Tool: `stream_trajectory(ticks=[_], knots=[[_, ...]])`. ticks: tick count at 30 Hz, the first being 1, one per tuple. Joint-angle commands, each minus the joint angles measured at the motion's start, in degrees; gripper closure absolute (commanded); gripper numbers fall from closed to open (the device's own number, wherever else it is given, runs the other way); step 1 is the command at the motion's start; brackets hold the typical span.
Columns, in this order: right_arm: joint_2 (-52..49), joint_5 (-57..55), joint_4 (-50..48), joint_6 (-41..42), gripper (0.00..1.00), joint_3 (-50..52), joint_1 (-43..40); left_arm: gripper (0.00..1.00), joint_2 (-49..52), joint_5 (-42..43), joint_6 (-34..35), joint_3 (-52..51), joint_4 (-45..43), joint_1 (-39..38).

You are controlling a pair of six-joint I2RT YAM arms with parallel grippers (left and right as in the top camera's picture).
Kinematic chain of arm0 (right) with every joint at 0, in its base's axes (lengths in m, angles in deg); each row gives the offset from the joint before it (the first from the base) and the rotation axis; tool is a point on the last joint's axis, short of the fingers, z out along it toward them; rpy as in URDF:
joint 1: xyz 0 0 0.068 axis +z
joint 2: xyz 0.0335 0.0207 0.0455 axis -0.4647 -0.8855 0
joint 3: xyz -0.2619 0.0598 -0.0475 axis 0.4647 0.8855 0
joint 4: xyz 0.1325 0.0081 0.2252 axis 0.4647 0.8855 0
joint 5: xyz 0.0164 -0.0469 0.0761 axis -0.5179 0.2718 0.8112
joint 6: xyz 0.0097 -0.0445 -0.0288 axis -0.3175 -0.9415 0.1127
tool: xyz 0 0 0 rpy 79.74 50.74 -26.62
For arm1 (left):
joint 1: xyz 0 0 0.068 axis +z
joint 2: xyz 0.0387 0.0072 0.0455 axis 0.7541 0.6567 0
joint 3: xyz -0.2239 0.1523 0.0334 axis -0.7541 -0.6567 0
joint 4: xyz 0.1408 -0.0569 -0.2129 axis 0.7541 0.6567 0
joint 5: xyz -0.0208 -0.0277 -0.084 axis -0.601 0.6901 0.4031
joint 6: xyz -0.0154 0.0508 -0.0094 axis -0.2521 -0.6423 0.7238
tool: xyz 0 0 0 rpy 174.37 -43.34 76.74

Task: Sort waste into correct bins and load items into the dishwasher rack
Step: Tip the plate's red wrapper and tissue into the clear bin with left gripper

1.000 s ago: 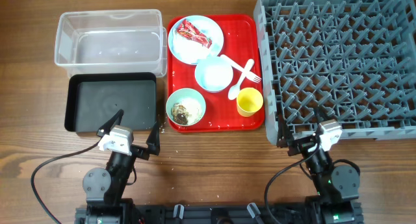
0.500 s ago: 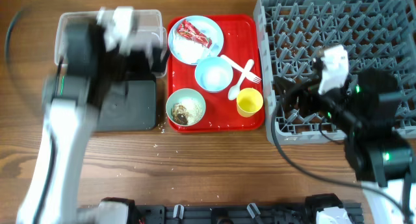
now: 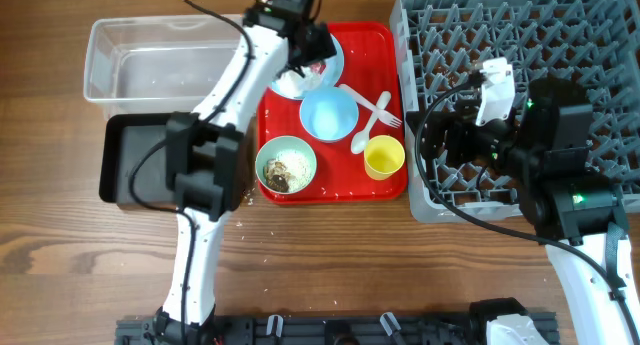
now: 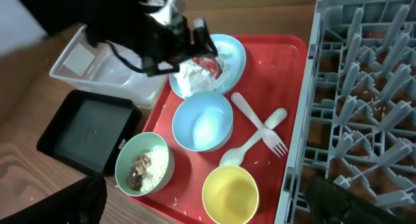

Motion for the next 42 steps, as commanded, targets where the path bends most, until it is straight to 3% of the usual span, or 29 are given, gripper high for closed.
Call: stream_trajectory(ticks=[1, 6, 10, 14, 17, 23, 34, 35, 37, 38, 39, 42], knots=[[-0.68, 0.68, 0.48, 0.87, 0.00, -1.18, 0.02, 0.01, 4.00, -4.70, 8.90, 0.81, -1.88, -1.68], [-3.54, 0.70, 1.99, 0.90, 0.00, -1.18, 0.02, 0.04, 8.13, -4.72, 9.01, 0.81, -2.54, -1.77], [-5.01, 0.70, 2.01, 0.98, 0.00, -1.18, 0.02, 0.96, 9.81, -4.68, 8.35, 0.81, -1.88, -1.77], [-4.98, 0.70, 1.97, 0.96, 0.00, -1.18, 0.02, 0.96, 7.65, -4.44, 0.61, 1.25, 1.70, -1.73], [-5.01, 0.68, 1.79, 0.96, 0.00, -1.18, 0.02, 0.96, 0.61, -4.46, -4.66, 3.13, 6.84, -1.20], [-5.01, 0.68, 1.75, 0.98, 0.00, -1.18, 0.02, 0.96, -12.41, -4.39, -6.54, 3.19, 14.10, 0.92], [-5.11, 0.68, 1.68, 1.01, 0.01, -1.18, 0.02, 0.96, -12.94, -3.10, -8.22, 0.72, 19.23, 20.83], [-5.11, 0.68, 1.66, 1.01, 0.00, -1.18, 0.02, 0.96, -12.31, -3.15, -8.22, -0.70, 19.15, 21.11], [-5.11, 0.70, 1.73, 1.01, 0.00, -1.18, 0.02, 0.24, -11.39, -3.15, -8.22, -2.60, 18.36, 21.14], [-5.11, 0.70, 1.81, 1.01, 0.00, -1.18, 0.02, 0.06, -11.41, -3.13, -8.24, -2.62, 18.43, 21.11], [-5.11, 0.70, 1.81, 1.01, 0.00, -1.18, 0.02, 0.00, -11.76, -2.64, -9.27, -2.47, 18.40, 21.03], [-5.11, 0.70, 1.73, 1.01, 0.00, -1.18, 0.02, 0.00, -13.81, 2.36, -15.13, -1.42, 19.32, 21.03]])
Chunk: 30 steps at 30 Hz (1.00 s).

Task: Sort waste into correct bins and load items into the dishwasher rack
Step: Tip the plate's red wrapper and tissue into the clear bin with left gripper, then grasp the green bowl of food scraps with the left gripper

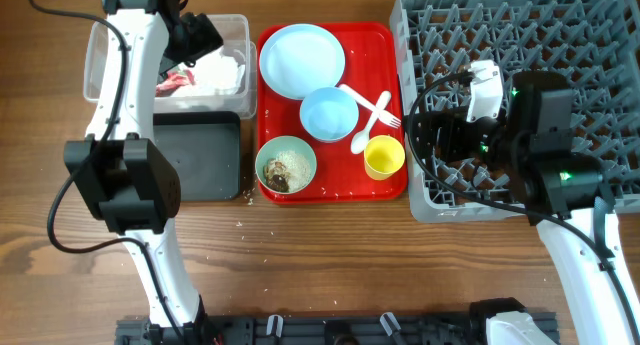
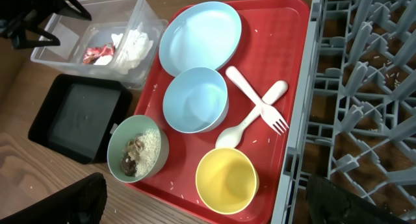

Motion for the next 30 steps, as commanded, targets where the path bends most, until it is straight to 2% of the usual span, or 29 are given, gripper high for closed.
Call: stream_trajectory(ticks=[1, 4, 6, 8, 10, 12, 15, 17, 19, 22, 27, 28, 30], knots=[[-0.28, 0.68, -0.17, 0.74, 0.00, -1.16, 0.02, 0.01, -2.67, 5.53, -6.51, 0.68, 0.85, -0.22], [-0.28, 0.68, -0.46, 0.74, 0.01, -1.16, 0.02, 0.05, -8.00, 13.00, -12.00, 0.68, 1.57, -1.92], [-0.28, 0.68, -0.68, 0.76, 0.00, -1.16, 0.02, 0.19, -10.29, 15.82, -11.72, 0.66, 6.88, -5.38], [-0.28, 0.68, -0.63, 0.74, 0.00, -1.16, 0.02, 0.22, -10.12, 14.47, -8.55, -0.11, 14.86, -11.02], [-0.28, 0.68, -0.57, 0.72, 0.00, -1.16, 0.02, 0.23, -10.12, 10.21, -2.69, -4.20, 17.53, -17.29], [-0.33, 0.68, -0.94, 0.68, 0.00, -1.16, 0.02, 0.22, -10.12, 10.99, -0.92, -11.78, 12.44, -24.20], [-0.96, 0.68, -1.44, 0.70, 0.00, -1.16, 0.02, 0.25, -10.12, 11.96, -2.91, -21.03, 1.55, -30.69], [-1.29, 0.70, -1.25, 0.76, 0.00, -1.16, 0.02, 0.35, -10.10, 10.40, -4.00, -26.58, -5.70, -34.38], [-1.29, 0.72, -0.72, 0.81, 0.00, -1.16, 0.02, 0.40, -9.29, 9.27, -1.95, -29.77, -9.20, -35.10], [-1.29, 0.70, -0.13, 0.76, 0.00, -1.16, 0.02, 0.42, -8.76, 4.70, 0.33, -31.08, -9.62, -34.82], [-1.29, 0.72, -0.09, 0.83, 0.00, -1.16, 0.02, 0.50, -8.76, 3.17, 3.87, -36.15, -14.32, -34.84], [-1.29, 0.72, -0.07, 0.83, 0.00, -1.16, 0.02, 0.57, -8.74, 3.17, 5.09, -38.27, -16.06, -34.77], [-1.29, 0.70, -0.11, 0.81, 0.00, -1.16, 0.02, 0.64, -8.76, 3.17, 5.11, -39.19, -16.96, -34.77]])
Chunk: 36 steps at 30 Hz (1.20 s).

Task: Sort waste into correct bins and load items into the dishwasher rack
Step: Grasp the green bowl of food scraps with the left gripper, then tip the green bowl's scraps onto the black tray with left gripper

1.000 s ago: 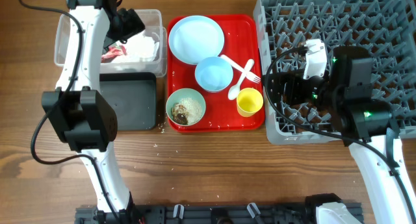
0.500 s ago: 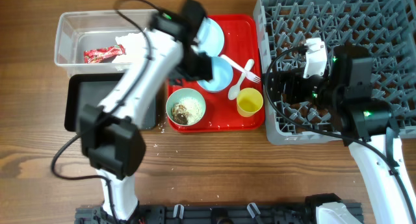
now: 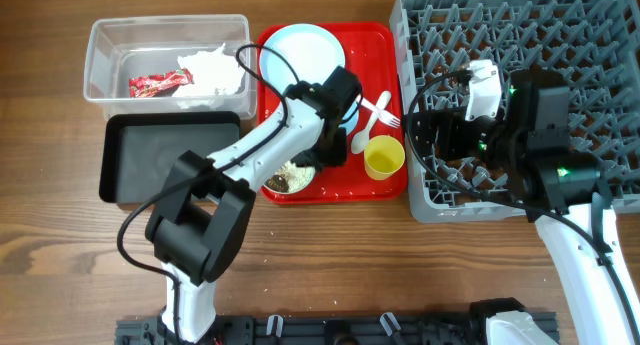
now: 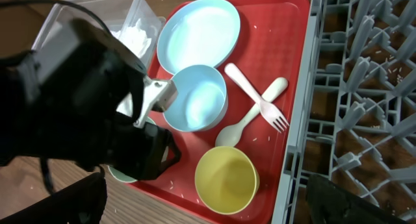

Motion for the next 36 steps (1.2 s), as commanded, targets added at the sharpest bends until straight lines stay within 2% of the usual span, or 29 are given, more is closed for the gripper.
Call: stream_trajectory(ticks=[1, 2, 4, 5, 10, 12, 14, 18, 22, 23, 29, 36], knots=[[-0.37, 0.70, -0.11, 0.42, 0.01, -1.11, 0.02, 0.67, 0.59, -1.16, 1.92, -2.03, -1.07, 0.37], [-0.37, 0.72, -0.09, 0.42, 0.00, -1.11, 0.02, 0.72, 0.59, -0.70, 2.03, -2.03, -1.55, 0.37], [-0.37, 0.72, -0.07, 0.39, 0.00, -1.11, 0.02, 0.92, 0.59, 0.15, 3.41, -2.03, -1.36, 0.37], [-0.37, 0.72, -0.07, 0.42, 0.00, -1.11, 0.02, 0.96, 0.55, 0.87, 3.39, -1.99, -1.01, 0.37], [-0.37, 0.70, -0.07, 0.39, 0.00, -1.11, 0.02, 0.96, -3.67, 7.96, 2.84, 4.55, 9.14, 2.32], [-0.37, 0.70, 0.04, 0.37, 0.00, -1.11, 0.02, 0.96, -7.34, 13.94, -1.64, 6.60, 10.88, 5.01], [-0.37, 0.70, 0.09, 0.35, 0.00, -1.11, 0.02, 0.96, -12.11, 20.87, -6.10, 6.67, 11.69, 11.04], [-0.37, 0.70, 0.09, 0.37, 0.00, -1.11, 0.02, 0.96, -13.55, 22.43, -12.50, 6.40, 15.89, 22.12], [-0.37, 0.70, 0.09, 0.37, 0.00, -1.11, 0.02, 0.96, -12.79, 35.28, -23.10, 1.51, 13.81, 35.19], [-0.37, 0.70, 0.09, 0.37, 0.00, -1.11, 0.02, 0.96, -12.20, 41.22, -27.28, -0.90, 13.20, 39.67], [-0.37, 0.70, 0.04, 0.35, 0.00, -1.11, 0.02, 0.96, -11.56, 61.77, -42.88, -9.33, 10.91, 53.11], [-0.37, 0.70, 0.11, 0.35, 0.00, -1.07, 0.02, 0.96, -7.74, 72.70, -43.67, -14.47, 7.89, 60.67]])
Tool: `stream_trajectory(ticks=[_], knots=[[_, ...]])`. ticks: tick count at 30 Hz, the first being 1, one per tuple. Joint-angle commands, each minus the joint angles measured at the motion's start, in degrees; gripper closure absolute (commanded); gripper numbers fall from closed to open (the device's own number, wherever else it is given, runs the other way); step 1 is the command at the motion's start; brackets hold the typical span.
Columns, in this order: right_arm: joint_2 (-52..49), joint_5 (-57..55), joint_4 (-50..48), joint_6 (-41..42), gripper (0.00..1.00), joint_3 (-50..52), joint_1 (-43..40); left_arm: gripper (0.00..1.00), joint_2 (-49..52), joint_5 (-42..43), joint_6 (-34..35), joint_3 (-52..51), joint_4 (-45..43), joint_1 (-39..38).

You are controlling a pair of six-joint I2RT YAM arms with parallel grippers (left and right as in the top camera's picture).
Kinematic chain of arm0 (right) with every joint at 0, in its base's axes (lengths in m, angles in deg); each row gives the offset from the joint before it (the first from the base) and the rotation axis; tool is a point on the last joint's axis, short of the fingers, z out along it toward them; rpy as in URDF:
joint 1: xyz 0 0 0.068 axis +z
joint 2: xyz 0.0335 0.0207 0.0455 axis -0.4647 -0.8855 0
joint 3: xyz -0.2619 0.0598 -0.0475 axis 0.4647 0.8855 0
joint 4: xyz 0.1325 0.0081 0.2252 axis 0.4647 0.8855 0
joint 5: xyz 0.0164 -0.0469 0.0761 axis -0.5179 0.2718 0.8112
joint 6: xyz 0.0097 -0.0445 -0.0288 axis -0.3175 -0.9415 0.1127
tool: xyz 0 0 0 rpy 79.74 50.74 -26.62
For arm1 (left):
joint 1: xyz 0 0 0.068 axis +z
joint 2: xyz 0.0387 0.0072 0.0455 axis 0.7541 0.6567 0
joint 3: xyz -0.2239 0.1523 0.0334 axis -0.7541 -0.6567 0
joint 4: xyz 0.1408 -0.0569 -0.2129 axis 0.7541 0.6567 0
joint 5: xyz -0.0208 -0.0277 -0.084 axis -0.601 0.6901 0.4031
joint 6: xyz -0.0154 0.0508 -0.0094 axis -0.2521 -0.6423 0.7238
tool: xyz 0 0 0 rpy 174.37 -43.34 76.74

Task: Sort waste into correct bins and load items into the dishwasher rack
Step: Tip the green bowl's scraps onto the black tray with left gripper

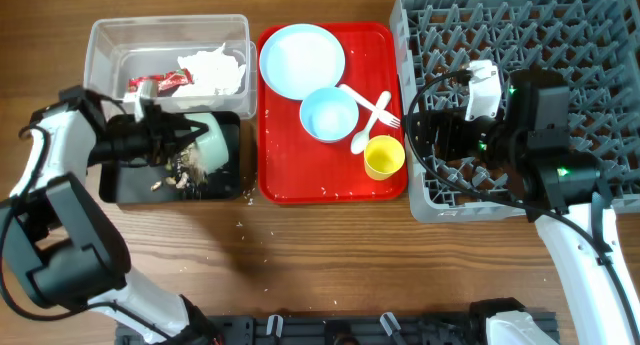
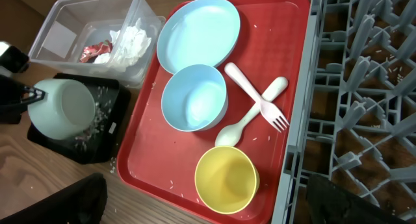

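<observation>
My left gripper (image 1: 172, 140) is shut on the rim of a pale green bowl (image 1: 208, 137), which lies tipped on its side over the black tray (image 1: 135, 185). Food scraps (image 1: 185, 170) are scattered on that tray below the bowl. The red tray (image 1: 300, 185) carries a blue plate (image 1: 302, 57), a blue bowl (image 1: 328, 115), a white fork (image 1: 378, 103), a white spoon (image 1: 360, 137) and a yellow cup (image 1: 384, 157). My right gripper (image 1: 422, 143) hovers open at the left edge of the grey dishwasher rack (image 1: 560, 35), above the yellow cup (image 2: 226, 178), holding nothing.
A clear plastic bin (image 1: 110, 45) at the back left holds a red wrapper (image 1: 160, 82) and crumpled white tissue (image 1: 212, 67). Rice grains lie on the wooden table (image 1: 320, 255) near the black tray's front corner.
The left gripper was at the green bowl on the red tray; it now holds that bowl tipped over the black tray, with scraps on the tray. The right arm has not moved.
The left gripper was at the blue plate bearing tissue and a wrapper. Then it was over the clear bin, the waste lay inside and the plate was bare. Then it was at the green bowl on the red tray, and now holds it over the black tray.
</observation>
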Motion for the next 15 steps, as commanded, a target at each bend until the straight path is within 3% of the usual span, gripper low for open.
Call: stream_trajectory(ticks=[1, 5, 8, 15], knots=[[-0.33, 0.70, 0.09, 0.37, 0.00, -1.07, 0.02, 0.96, 2.69, 7.65, -1.77, -0.39, -0.15, 2.21], [-0.33, 0.68, 0.09, 0.37, 0.00, -1.07, 0.02, 0.96, 4.02, 13.81, -1.51, -0.42, 0.55, 2.84], [-0.33, 0.68, 0.20, 0.37, 0.00, -1.05, 0.02, 0.96, 4.02, 16.37, 4.90, -0.42, 1.27, 2.84], [-0.33, 0.68, 0.48, 0.35, 0.00, -1.05, 0.02, 0.96, 4.02, 23.50, 6.10, -0.39, 7.37, 3.02]])
